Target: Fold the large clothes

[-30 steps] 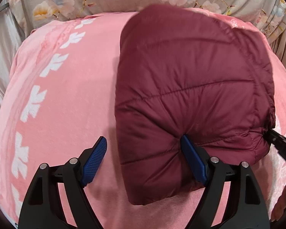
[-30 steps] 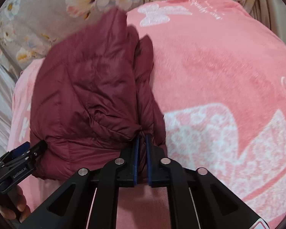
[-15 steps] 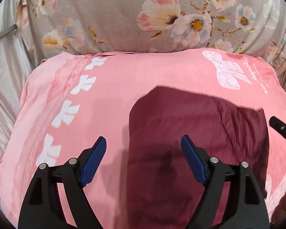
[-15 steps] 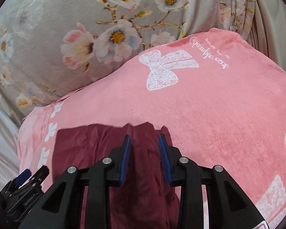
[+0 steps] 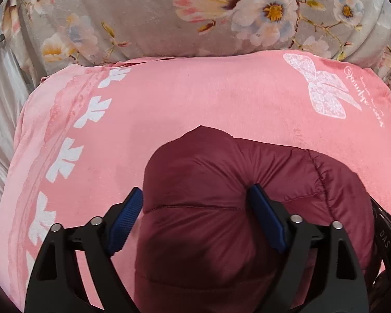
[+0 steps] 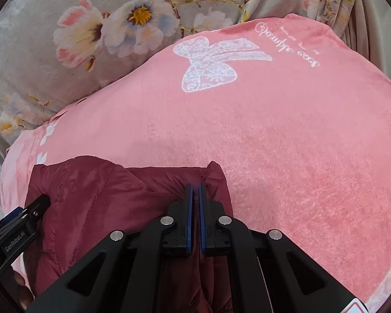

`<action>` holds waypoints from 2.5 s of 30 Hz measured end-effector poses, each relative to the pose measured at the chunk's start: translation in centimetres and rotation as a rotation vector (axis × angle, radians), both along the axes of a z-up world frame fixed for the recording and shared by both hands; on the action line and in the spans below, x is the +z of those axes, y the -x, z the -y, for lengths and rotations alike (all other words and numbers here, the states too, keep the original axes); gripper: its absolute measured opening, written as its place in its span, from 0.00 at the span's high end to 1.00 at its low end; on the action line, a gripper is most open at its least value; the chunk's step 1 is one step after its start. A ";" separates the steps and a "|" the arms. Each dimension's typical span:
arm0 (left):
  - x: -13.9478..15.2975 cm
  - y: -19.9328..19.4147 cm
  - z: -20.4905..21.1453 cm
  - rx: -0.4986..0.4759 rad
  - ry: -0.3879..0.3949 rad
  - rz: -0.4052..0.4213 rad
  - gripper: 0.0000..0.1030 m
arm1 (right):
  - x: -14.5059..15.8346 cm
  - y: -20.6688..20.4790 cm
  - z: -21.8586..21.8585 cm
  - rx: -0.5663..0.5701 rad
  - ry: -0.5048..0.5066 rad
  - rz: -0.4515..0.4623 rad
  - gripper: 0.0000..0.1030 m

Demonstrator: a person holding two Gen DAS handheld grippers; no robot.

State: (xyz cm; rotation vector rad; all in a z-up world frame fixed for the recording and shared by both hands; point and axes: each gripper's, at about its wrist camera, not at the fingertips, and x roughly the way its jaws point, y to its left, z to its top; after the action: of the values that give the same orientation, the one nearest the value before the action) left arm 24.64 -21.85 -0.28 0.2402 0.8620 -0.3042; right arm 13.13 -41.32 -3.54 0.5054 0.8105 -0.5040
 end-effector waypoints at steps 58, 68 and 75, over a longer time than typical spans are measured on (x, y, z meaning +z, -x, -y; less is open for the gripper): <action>-4.9 0.4 -0.2 0.060 0.037 0.050 0.04 | -3.3 0.4 -2.2 0.083 0.058 0.041 0.94; -5.0 0.1 -0.6 0.049 0.076 0.027 0.04 | -3.3 0.8 -1.4 0.082 -0.011 0.084 0.94; -2.7 2.9 -9.1 -0.034 0.320 -0.194 0.04 | 0.5 8.5 -2.7 0.062 -0.036 0.075 0.25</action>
State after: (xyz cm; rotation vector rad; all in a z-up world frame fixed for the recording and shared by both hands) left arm 21.72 -12.70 -2.99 -0.0740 0.9859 -0.4979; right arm 4.66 -38.60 -3.04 0.5277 0.7621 -0.4111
